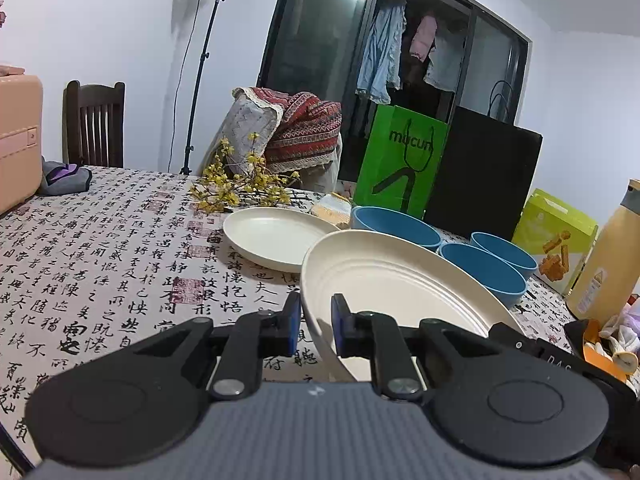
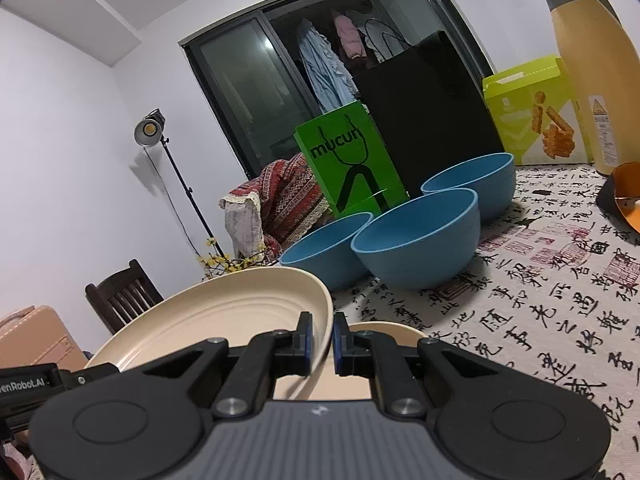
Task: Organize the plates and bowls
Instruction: 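Lower the held cream plate onto the cloth beside the blue bowls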
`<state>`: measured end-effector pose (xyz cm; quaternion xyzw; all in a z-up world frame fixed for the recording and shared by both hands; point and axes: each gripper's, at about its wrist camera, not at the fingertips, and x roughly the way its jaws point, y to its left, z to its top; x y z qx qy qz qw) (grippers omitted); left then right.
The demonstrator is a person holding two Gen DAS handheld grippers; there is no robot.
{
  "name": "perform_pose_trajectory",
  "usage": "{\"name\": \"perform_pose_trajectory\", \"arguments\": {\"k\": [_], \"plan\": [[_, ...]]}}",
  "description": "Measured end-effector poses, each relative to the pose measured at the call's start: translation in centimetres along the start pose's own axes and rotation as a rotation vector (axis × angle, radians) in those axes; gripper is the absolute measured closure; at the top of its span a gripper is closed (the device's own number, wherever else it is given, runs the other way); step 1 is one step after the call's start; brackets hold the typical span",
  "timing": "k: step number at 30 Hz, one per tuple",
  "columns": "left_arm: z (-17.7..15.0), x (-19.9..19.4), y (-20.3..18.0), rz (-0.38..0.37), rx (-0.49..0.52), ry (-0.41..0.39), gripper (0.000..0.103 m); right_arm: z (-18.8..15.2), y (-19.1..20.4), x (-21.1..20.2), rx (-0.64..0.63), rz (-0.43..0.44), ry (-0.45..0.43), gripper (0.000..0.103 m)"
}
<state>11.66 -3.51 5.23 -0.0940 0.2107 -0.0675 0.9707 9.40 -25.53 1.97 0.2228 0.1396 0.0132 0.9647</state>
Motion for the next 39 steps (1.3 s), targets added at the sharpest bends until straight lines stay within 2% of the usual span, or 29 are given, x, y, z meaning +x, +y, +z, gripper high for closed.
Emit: {"name": "perform_pose_trajectory", "arguments": {"k": [23,39], "plan": [[-2.0,1.3,-2.2,-0.017,0.037,0.051,0.087,-0.3,-2.7,-1.0,0.009,-0.043,-0.008,0.093],[-3.9,2.8,-3.4,0.012,0.097,0.084,0.087,-1.1,-3.1,-1.0,-0.091,-0.095,-0.022,0.093]]}}
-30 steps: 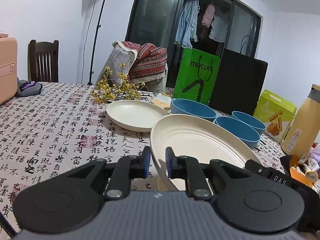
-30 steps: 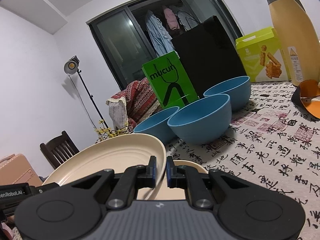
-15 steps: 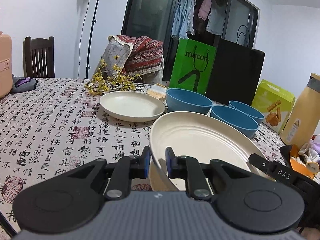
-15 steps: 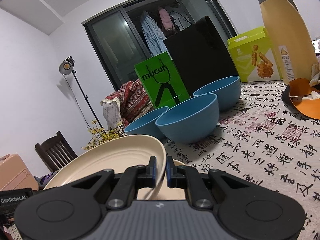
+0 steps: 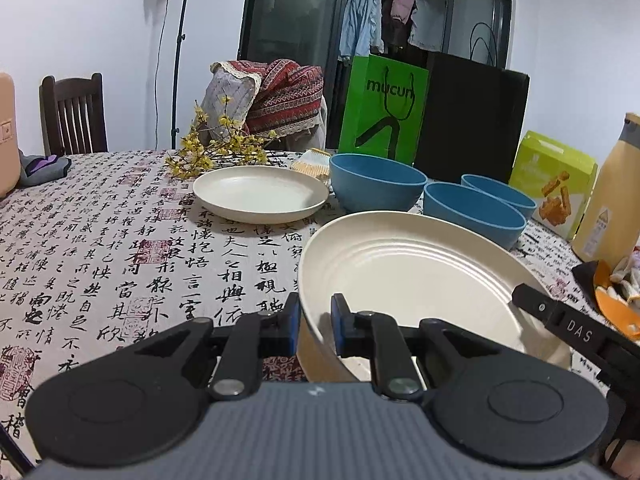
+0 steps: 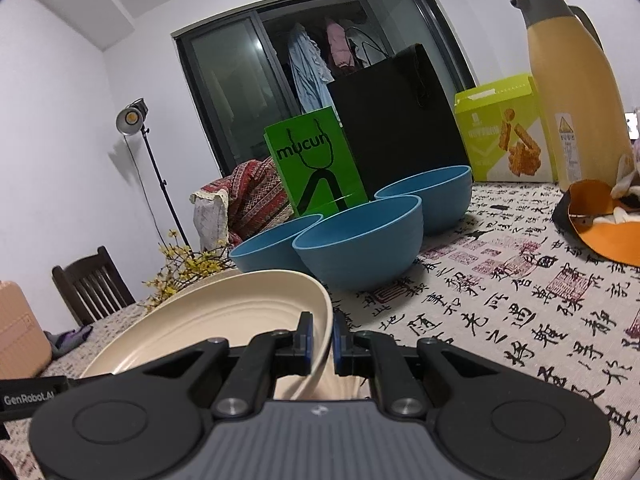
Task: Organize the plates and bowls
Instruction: 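Lower the held cream plate onto the cloth beside the blue bowls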
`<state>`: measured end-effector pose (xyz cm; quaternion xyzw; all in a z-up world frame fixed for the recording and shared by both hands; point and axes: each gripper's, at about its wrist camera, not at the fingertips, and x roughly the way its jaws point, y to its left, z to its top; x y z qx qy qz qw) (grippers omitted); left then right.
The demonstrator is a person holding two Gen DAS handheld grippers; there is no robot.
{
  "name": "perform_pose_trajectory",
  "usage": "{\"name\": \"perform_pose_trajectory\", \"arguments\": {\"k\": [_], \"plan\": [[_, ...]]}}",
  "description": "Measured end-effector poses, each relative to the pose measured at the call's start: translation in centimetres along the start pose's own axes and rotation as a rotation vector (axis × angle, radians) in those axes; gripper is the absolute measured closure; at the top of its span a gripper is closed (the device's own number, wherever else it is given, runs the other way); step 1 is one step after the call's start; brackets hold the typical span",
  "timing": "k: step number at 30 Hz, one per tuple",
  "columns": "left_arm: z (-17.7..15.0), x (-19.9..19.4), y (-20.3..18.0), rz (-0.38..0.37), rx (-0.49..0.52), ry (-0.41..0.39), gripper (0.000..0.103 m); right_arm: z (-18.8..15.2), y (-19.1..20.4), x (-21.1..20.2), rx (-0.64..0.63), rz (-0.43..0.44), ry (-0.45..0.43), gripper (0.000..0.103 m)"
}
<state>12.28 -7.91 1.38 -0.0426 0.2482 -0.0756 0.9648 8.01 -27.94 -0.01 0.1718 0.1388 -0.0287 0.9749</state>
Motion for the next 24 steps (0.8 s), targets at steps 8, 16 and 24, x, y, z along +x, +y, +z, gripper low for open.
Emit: {"name": "perform_pose_trajectory", "arguments": {"k": [8,16,24], "plan": [[-0.4,0.7,-0.7,0.037,0.038,0.005,0.087,-0.4,0.6,0.2,-0.067,-0.027,-0.01,0.093],[-0.5,1.2,-1.2,0.071,0.075,0.014,0.086,-0.4,1.4,0.7,-0.12,-0.06,0.019,0.093],[-0.9,1.8,-1.8,0.097,0.104,0.041,0.086,-0.4,1.5,1.2,-0.124,-0.096,0.052,0.093]]}}
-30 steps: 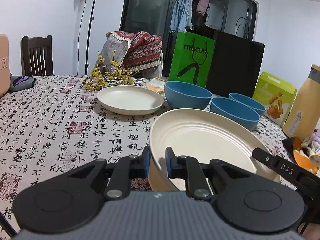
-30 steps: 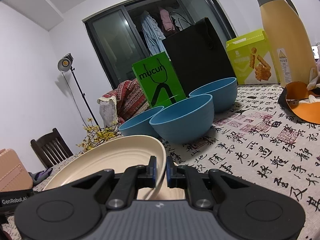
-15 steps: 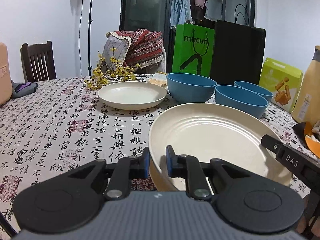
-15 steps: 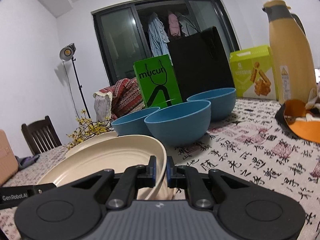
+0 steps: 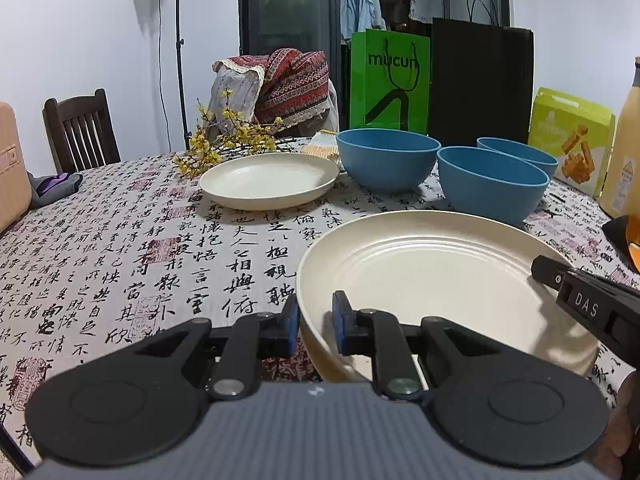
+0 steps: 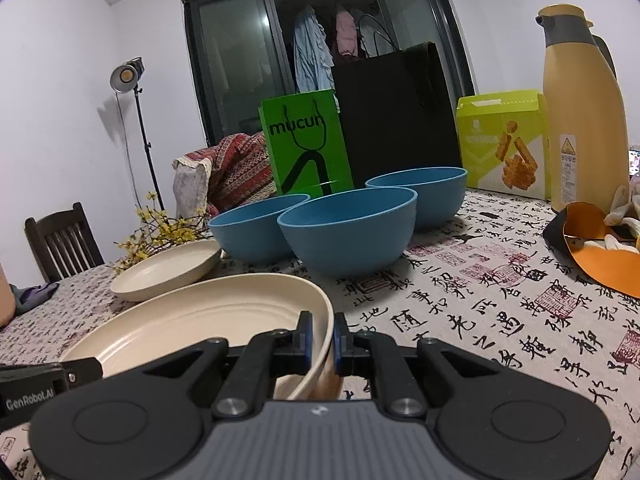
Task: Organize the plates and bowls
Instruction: 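Lower the held cream plate onto the cloth beside the blue bowls, then open both tools to release the cream plate, then move both open tools toward the cream plate near the flower sprig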
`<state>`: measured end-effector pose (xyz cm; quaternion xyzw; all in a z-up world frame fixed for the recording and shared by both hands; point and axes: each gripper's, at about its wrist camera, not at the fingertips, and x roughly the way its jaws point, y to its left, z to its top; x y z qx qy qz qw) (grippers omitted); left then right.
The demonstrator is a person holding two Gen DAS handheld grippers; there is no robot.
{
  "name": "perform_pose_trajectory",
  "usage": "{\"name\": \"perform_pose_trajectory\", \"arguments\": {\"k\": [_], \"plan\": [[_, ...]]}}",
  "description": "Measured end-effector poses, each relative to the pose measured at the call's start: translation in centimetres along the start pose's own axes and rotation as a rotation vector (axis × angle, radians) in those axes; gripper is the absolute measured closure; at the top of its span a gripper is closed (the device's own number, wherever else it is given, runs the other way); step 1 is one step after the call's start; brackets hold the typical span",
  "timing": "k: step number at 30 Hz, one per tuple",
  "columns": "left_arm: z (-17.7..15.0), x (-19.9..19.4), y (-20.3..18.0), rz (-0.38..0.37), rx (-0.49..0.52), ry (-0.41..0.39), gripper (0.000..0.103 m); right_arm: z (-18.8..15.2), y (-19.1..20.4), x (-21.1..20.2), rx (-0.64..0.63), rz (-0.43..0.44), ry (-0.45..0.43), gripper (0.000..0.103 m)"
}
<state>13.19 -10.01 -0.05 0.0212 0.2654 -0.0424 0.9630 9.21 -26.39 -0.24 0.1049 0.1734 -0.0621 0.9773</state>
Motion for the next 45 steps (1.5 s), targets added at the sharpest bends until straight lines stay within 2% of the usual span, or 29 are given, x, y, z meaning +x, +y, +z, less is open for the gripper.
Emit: {"name": "perform_pose_trajectory", "arguments": {"k": [15,18,22,23,25,27,28,29,30,32,34,35,38,45], "plan": [[-0.3,0.9,0.4,0.008,-0.016,0.041,0.086,0.0,-0.2,0.1,0.005,-0.004,0.012,0.089],[-0.3,0.8,0.4,0.006,-0.022,0.037,0.086,0.0,-0.7,0.3,0.033,0.009,0.031,0.081],[-0.2,0.8,0.7,0.007,-0.04,0.039,0.085,0.0,-1.7,1.0,0.098,0.042,0.088,0.077],[-0.1,0.8,0.9,0.002,-0.048,0.04,0.083,0.0,-1.9,1.1,0.114,0.048,0.091,0.073],[0.0,0.7,1.2,0.001,-0.062,0.045,0.073,0.0,-2.1,1.1,0.129,0.057,0.094,0.062],[0.0,0.7,1.7,-0.01,-0.076,0.044,0.057,-0.1,-2.2,0.9,0.13,0.067,0.085,0.051],[0.1,0.6,1.8,-0.015,-0.08,0.041,0.054,-0.1,-2.1,0.8,0.128,0.068,0.079,0.048],[0.1,0.5,2.0,-0.017,-0.082,0.038,0.047,-0.2,-2.1,0.7,0.125,0.071,0.073,0.042],[0.1,0.4,2.2,-0.02,-0.084,0.034,0.034,-0.1,-2.0,0.6,0.122,0.074,0.07,0.034],[0.2,0.1,2.6,-0.037,-0.089,0.025,0.016,0.0,-2.0,0.5,0.12,0.086,0.063,0.023],[0.2,-0.3,2.9,-0.063,-0.098,0.011,0.008,0.1,-2.0,0.4,0.118,0.09,0.057,0.016],[0.2,-0.4,3.2,-0.08,-0.106,0.007,0.0,0.1,-2.0,0.3,0.116,0.092,0.054,0.012],[0.4,-0.8,3.9,-0.105,-0.133,0.0,0.0,0.2,-2.0,0.1,0.112,0.105,0.042,0.0],[1.1,-1.2,5.2,-0.093,-0.144,-0.002,0.0,0.4,-1.5,-0.4,0.076,0.102,0.015,0.0]]}}
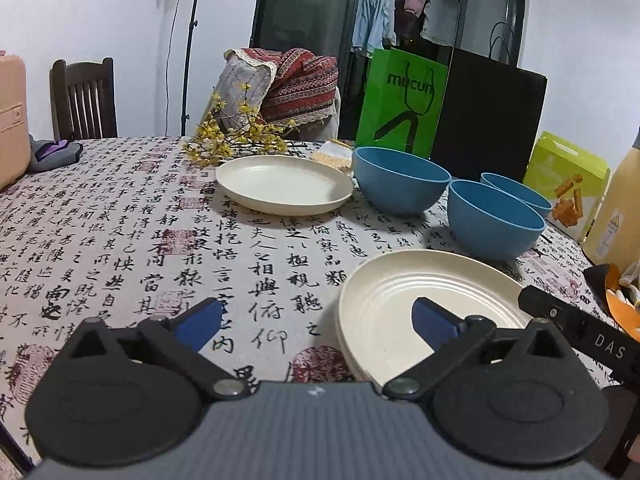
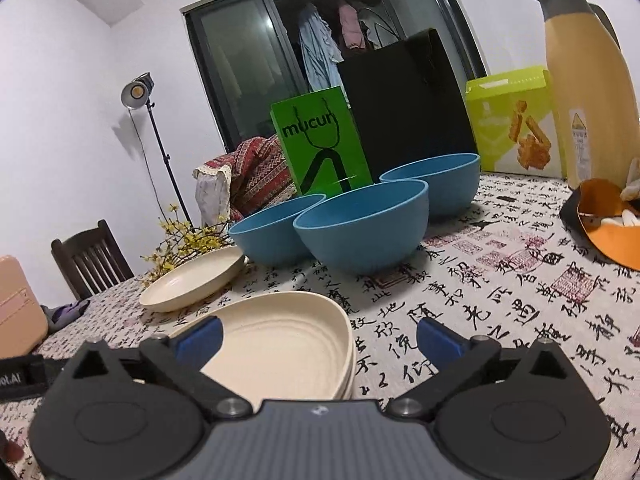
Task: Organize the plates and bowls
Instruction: 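Move both open tools toward the cream plate near the flower sprig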
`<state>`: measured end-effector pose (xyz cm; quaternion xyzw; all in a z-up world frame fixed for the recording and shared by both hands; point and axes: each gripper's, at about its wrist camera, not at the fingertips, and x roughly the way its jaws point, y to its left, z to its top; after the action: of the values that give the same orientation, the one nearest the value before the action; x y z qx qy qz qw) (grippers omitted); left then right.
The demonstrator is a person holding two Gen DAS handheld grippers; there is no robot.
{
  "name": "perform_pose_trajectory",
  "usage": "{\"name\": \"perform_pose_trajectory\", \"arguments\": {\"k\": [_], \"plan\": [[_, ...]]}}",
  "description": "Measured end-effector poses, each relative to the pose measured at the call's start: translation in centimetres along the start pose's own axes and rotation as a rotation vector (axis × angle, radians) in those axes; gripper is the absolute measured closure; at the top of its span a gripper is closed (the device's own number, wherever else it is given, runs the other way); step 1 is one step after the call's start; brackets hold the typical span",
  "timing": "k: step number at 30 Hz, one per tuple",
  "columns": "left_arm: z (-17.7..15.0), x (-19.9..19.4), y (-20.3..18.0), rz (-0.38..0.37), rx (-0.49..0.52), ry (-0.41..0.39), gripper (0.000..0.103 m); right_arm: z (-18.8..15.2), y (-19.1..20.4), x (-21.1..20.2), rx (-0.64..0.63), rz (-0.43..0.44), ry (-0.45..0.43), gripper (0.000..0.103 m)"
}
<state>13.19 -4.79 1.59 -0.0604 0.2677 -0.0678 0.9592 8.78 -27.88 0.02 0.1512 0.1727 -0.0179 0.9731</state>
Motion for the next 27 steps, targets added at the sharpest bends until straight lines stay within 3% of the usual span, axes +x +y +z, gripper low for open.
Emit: {"name": "perform_pose_trajectory", "arguments": {"k": [9,27], "plan": [[2.2,-0.7,1.6,0.008,-0.002,-0.019,0.0,1.8,1.6,-0.1,-0.013,0.037,-0.016,0.0],[7.1,-0.9,4.2,0.024,0.033,-0.066,0.0,5.6,6.6,2.9,0.022,0.07,0.039,0.0]]}}
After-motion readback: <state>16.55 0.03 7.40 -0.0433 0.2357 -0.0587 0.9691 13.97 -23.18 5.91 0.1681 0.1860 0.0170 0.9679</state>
